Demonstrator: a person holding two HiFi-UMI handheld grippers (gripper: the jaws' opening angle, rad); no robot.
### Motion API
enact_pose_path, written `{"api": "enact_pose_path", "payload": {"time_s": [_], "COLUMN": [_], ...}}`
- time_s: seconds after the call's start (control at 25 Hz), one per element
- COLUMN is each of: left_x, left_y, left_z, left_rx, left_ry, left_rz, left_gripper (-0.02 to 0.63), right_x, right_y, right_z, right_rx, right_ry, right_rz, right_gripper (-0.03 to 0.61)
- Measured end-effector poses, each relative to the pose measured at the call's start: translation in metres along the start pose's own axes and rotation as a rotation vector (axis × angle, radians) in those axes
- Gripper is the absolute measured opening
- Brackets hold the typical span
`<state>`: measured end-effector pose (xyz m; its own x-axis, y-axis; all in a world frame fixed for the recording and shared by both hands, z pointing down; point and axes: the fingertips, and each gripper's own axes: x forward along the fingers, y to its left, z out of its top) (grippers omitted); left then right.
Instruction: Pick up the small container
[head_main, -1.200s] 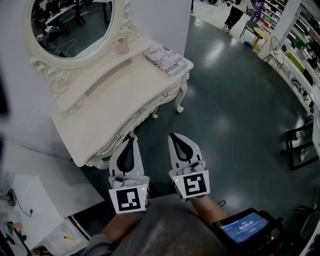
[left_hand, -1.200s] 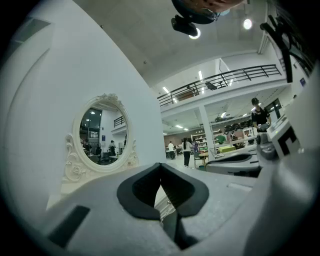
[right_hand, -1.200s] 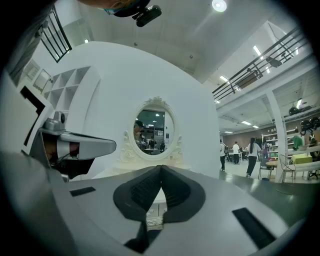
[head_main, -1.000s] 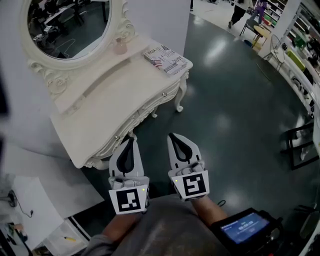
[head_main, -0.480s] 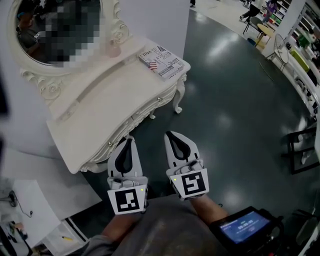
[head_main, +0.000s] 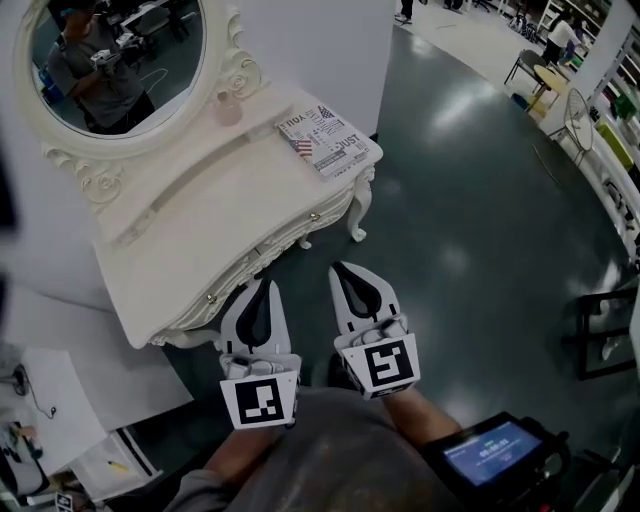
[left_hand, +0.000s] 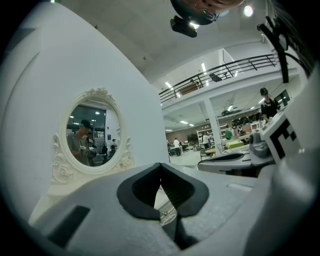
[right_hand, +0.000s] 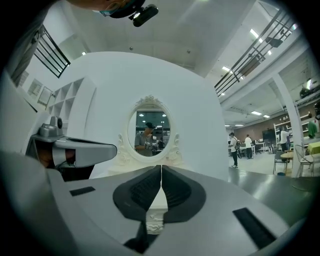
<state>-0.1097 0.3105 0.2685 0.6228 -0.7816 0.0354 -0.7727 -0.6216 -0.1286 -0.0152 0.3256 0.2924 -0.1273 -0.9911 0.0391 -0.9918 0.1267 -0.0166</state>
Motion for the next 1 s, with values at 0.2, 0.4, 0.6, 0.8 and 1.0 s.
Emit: {"api": "enact_pose_path", "payload": {"time_s": [0.2, 0.4, 0.6, 0.8, 1.0], "left_x": [0.013, 0.034, 0.064, 0.104, 0.139], "left_y": [-0.002, 0.007, 0.030, 0.053, 0.081], "left_z": [-0.002, -0.013, -0.024, -0.032, -0.029], "left_rx": [-0.008, -0.033, -0.060, -0.063, -0.054], "left_ry": [0.011, 0.024, 0.027, 0.033, 0.044], "left_rz": [0.022, 0.047, 0.065, 0.056, 0.036], "left_gripper": [0.014, 0.014, 0.014, 0.014, 0.014], "right_x": [0.009, 0.032, 0.069, 0.112, 0.156], "right_y": [-0.011, -0.028, -0.030, -0.040, -0.043], "right_z": [0.000, 0.000, -0.010, -0.015, -0.010], "right_rx": [-0.011, -0.031, -0.039, -0.030, -0.022], "right_ry": [-0.010, 0.006, 0.022, 0.025, 0.034], "right_rz": [0.018, 0.005, 0.038, 0.032, 0.022], "right_gripper": [0.015, 0.015, 0.015, 0.015, 0.015]}}
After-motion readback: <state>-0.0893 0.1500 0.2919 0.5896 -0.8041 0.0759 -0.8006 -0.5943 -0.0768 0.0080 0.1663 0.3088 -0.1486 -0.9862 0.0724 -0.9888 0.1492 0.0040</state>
